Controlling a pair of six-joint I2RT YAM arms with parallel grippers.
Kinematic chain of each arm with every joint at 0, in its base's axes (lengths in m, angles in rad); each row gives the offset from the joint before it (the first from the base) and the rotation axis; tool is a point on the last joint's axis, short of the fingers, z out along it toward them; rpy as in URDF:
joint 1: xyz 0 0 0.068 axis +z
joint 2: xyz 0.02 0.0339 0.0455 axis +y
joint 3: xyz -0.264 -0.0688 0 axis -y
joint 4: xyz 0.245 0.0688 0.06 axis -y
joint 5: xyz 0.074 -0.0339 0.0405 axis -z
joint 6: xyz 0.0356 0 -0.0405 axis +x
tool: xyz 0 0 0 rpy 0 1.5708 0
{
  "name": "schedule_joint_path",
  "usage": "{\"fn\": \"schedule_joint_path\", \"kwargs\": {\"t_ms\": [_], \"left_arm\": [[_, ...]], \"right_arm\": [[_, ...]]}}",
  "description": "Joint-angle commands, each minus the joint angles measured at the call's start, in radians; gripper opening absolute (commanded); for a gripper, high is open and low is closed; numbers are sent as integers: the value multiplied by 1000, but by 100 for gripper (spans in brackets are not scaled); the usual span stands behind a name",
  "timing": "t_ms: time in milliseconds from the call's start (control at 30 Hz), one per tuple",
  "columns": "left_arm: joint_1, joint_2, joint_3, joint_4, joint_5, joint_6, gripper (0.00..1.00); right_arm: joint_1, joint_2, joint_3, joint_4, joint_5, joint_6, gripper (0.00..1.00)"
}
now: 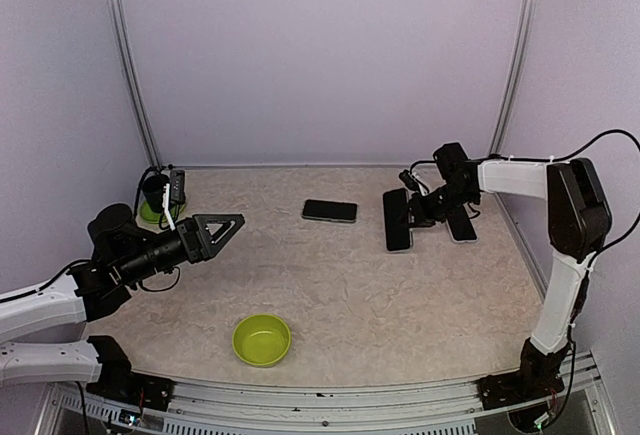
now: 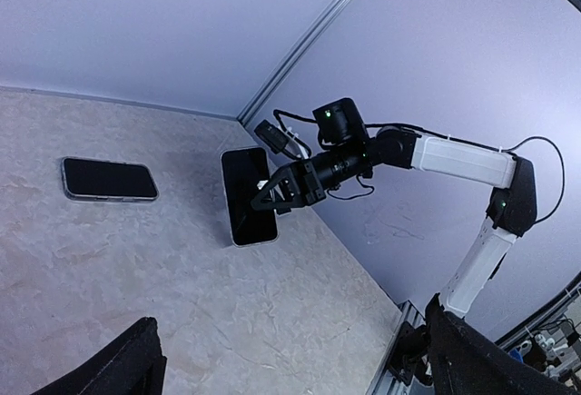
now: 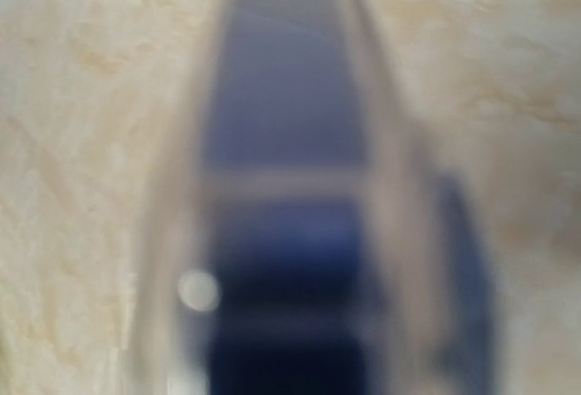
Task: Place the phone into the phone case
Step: Place the phone with the phone case at the center of the board.
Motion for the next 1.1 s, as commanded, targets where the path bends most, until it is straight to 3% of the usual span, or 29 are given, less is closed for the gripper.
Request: {"fn": "schedule_joint_path", "kwargs": {"t_ms": [0,367,667,1067], "left_arm": [[9,-6,-13,2,17,6,99],[9,-11,-22,3,15,-4,99],[9,-4,-20,8,17,-11,99],[9,4,-16,8,15,-14,99]], "right_arm": [[-22,40,60,-29,12,-33,0],[-47,146,169,-82,59,-57,0],[-52,257,295,-157,142,-78,16],[-69,307,326,-162,206,-68,28]]}}
